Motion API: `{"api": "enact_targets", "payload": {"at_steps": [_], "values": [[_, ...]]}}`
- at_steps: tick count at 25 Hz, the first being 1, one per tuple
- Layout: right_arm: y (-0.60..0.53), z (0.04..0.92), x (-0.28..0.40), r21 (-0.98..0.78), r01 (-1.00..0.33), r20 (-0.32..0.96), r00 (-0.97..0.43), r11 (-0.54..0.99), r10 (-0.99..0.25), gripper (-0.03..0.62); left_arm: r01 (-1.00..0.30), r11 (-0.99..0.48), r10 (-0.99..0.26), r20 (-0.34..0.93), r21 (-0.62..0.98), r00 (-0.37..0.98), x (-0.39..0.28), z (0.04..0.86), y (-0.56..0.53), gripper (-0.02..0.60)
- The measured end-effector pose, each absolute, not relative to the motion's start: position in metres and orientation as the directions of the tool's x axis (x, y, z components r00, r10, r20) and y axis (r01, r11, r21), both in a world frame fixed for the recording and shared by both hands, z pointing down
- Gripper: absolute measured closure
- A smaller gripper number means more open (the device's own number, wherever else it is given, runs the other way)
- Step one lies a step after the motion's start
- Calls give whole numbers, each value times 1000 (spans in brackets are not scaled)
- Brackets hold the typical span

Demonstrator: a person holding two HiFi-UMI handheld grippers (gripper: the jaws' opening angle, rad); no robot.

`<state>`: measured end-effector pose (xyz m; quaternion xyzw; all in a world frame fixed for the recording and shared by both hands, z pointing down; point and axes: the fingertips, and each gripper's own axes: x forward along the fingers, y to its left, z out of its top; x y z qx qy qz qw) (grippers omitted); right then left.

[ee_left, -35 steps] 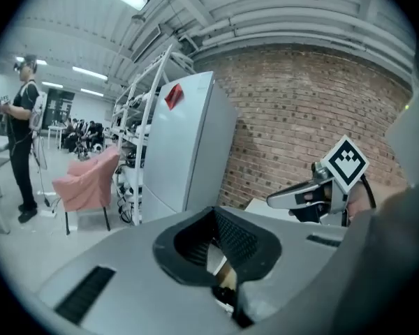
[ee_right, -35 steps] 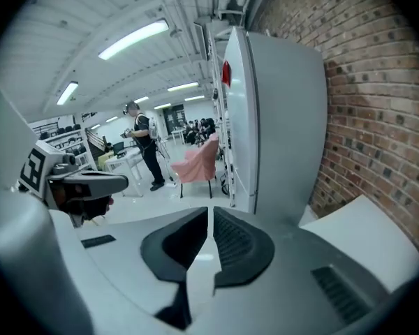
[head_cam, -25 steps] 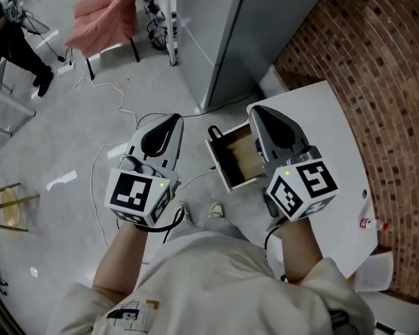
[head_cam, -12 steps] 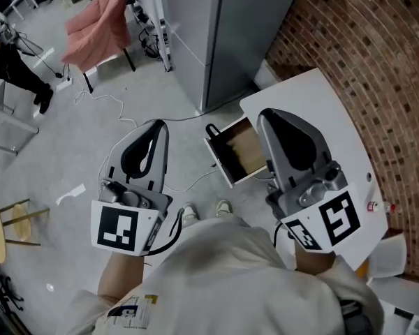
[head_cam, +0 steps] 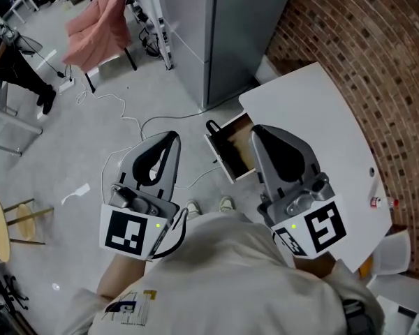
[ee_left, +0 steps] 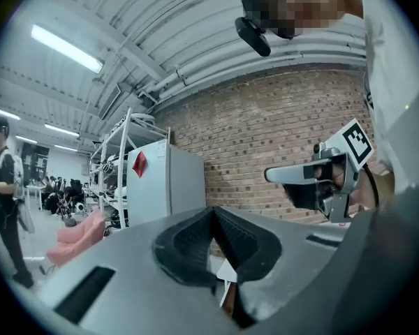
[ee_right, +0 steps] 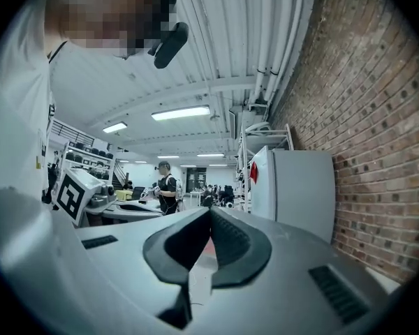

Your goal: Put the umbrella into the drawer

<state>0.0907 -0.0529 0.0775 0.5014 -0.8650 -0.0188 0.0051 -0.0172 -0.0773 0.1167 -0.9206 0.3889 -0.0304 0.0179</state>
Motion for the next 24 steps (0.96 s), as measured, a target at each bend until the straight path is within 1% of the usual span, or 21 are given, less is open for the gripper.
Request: {"api": "enact_targets", "payload": {"at_steps": [2, 6, 8, 16, 24], "values": [[-52, 80, 92, 52, -873, -5, -486, 486, -874, 586, -723, -686, -727, 72, -73, 683, -17, 123, -78, 574], [-53, 81, 96, 141, -884, 8, -449, 445, -894, 586, -722, -686, -727, 75, -91, 682, -12, 124, -76, 574], [-54, 80, 97, 155, -882, 5, -449, 445, -893, 586, -718, -688, -726, 79, -105, 683, -11, 123, -75, 574], [-56, 75, 100, 134, -879, -4, -461, 457, -887, 586, -712, -687, -726, 89, -143, 682, -6, 120, -74, 574], [-57, 80, 106, 94, -888, 25, -449, 450, -893, 586, -703, -696, -717, 94, -144, 691, -2, 122, -73, 574]]}}
